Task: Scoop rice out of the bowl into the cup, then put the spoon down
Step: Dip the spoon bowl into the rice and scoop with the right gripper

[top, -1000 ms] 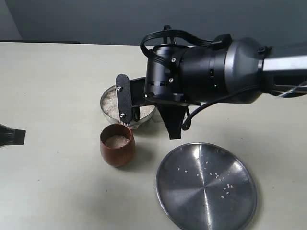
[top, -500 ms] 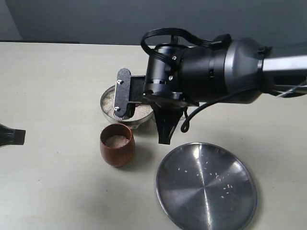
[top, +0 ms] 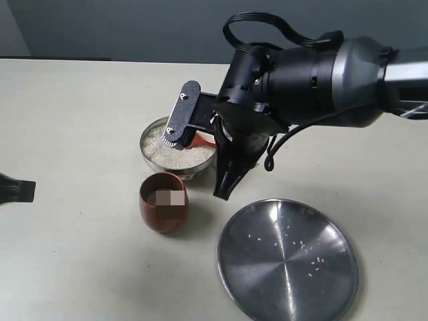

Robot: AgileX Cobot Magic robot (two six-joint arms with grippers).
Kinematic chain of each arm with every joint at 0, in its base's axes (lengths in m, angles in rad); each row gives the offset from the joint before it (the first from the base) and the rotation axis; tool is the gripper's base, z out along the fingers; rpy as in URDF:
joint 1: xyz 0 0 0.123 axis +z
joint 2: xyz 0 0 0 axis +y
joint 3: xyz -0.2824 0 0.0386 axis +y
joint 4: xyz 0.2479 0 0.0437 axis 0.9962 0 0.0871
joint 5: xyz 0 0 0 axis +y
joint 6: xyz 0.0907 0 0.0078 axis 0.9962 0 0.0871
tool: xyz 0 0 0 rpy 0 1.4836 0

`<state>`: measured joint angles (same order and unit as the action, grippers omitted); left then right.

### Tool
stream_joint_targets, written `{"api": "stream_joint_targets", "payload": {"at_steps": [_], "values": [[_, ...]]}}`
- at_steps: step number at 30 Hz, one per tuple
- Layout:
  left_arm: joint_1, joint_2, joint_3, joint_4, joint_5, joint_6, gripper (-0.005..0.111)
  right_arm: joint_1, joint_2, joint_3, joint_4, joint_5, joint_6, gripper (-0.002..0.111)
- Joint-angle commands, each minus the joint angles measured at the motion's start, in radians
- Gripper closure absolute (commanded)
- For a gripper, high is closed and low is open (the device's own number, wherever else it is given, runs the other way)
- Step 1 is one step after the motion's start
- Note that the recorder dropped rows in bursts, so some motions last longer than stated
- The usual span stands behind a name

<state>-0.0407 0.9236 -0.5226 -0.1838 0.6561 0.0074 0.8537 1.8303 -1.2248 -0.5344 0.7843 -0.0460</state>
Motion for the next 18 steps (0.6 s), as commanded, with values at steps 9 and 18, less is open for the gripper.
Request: {"api": "stream_joint_targets", "payload": {"at_steps": [9,18], "values": [[-0.002,-0.007,0.004,0.005,-0.004,0.0,0.106,-0.006,-0.013,-0.007,0.06,-0.038,-0.046,0.109],[-0.002,-0.007,0.004,0.005,-0.004,0.0,0.106,-0.008,-0.047,-0.007,0.005,-0.012,-0.002,0.109]]}}
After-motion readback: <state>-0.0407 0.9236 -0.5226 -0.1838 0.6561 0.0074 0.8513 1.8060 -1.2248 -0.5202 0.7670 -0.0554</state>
